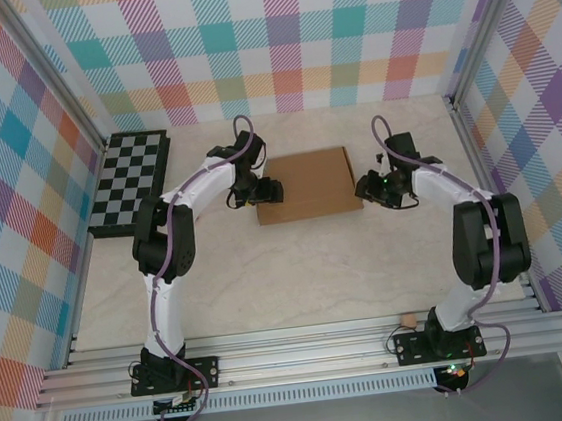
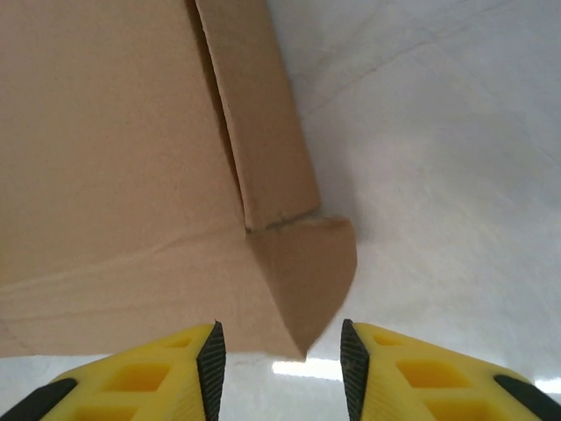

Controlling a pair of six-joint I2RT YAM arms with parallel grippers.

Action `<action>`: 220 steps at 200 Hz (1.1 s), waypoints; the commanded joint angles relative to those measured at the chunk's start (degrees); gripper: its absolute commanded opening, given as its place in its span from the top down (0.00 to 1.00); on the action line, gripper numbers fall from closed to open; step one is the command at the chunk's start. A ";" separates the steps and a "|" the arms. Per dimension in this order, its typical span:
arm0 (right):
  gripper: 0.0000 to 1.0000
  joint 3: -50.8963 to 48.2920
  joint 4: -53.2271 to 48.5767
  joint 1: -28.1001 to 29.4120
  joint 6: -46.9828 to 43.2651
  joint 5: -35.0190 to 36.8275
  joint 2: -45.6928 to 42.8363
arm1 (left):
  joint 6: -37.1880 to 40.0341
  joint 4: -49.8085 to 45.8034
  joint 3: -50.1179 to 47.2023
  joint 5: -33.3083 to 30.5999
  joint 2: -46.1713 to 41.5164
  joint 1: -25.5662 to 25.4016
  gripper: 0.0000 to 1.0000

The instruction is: Fold the paper box

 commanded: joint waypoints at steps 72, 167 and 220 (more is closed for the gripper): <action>0.60 -7.45 19.00 0.27 2.86 -12.50 2.58 | 0.26 -4.50 -1.18 -1.61 2.22 0.58 0.26; 0.60 -6.36 10.43 0.62 -3.70 -3.58 0.73 | 0.19 -4.17 -1.29 -1.61 2.14 0.58 0.26; 0.64 -7.74 14.11 0.58 -2.19 -7.49 1.88 | 0.17 -3.97 -1.42 -1.54 2.30 0.58 0.26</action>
